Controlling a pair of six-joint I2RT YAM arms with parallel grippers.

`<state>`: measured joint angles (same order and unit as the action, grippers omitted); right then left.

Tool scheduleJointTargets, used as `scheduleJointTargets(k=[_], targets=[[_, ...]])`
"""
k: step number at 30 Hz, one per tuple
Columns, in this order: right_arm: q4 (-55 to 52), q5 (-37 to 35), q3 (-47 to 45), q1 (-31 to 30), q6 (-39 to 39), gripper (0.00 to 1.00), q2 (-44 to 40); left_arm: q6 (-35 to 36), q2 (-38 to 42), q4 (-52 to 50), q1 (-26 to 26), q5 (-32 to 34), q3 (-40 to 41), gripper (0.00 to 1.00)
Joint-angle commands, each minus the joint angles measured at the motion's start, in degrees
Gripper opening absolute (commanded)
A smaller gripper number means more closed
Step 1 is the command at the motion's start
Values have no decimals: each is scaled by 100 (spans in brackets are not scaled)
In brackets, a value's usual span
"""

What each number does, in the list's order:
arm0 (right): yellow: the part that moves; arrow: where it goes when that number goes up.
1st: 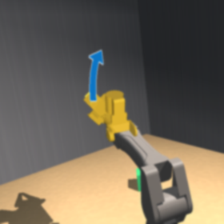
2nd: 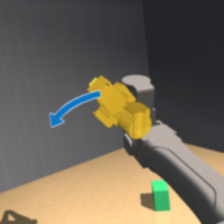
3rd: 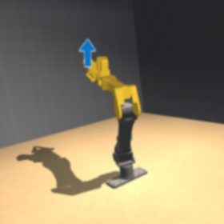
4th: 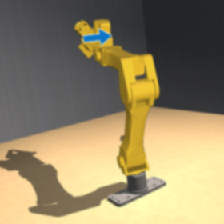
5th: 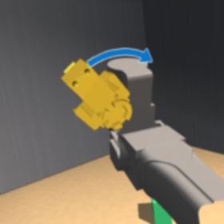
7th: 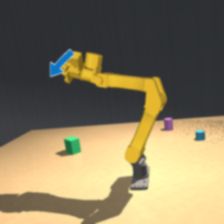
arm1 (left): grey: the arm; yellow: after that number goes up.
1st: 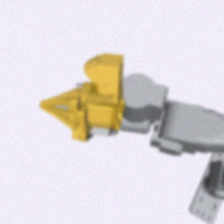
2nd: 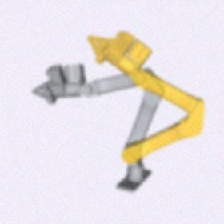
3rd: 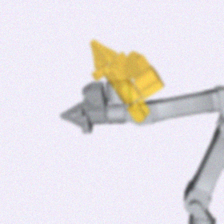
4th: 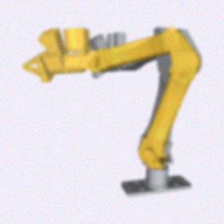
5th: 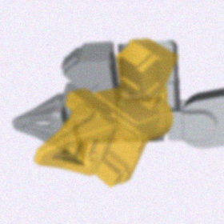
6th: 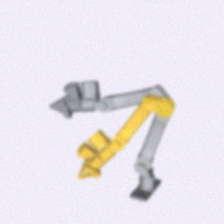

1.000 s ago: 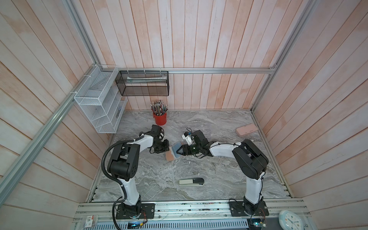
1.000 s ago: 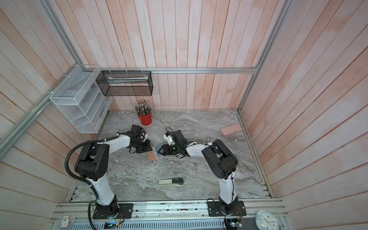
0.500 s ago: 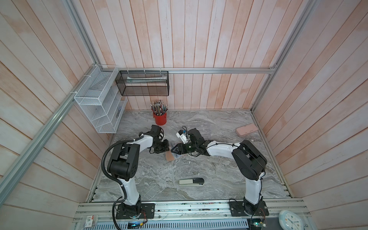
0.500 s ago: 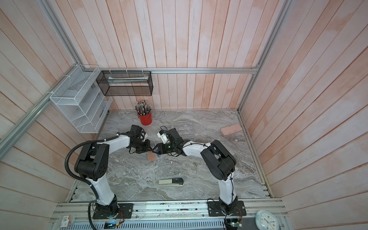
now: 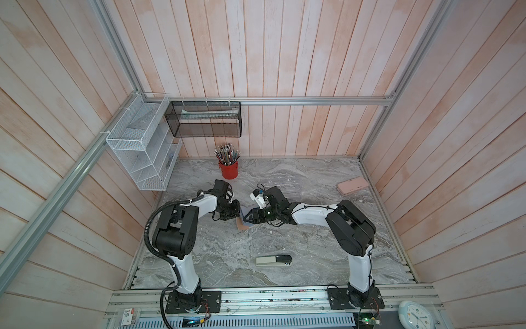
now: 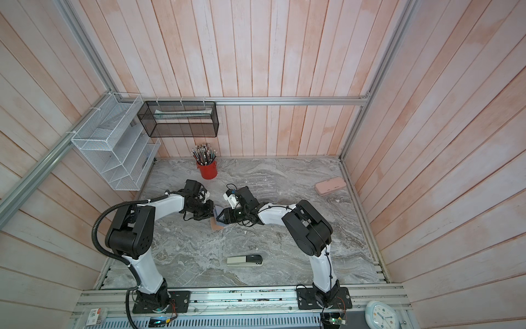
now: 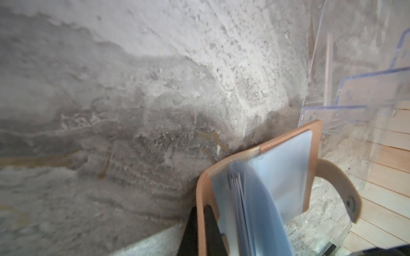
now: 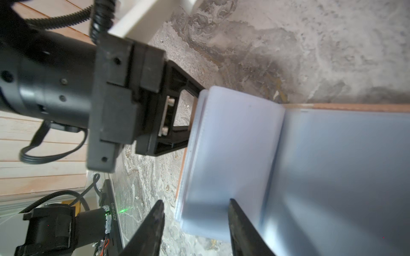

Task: Take the credit cards out of the card holder
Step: Flip over the card slot on the card holder.

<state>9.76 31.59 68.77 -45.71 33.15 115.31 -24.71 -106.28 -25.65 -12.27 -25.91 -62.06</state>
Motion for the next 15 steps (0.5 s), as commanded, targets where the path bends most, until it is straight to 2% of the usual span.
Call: scheduleJointTargets(k=[1, 11, 15], targets=[[-371, -518, 5, -8, -163, 49, -118, -12, 73, -156, 41, 130, 146, 0], [-822, -1602, -20, -153, -405, 61, -457, 0, 68, -157, 46, 139, 146, 0], [-1177, -1986, 209, -181, -494, 62, -347, -3, 57, -151, 40, 134, 144, 0]])
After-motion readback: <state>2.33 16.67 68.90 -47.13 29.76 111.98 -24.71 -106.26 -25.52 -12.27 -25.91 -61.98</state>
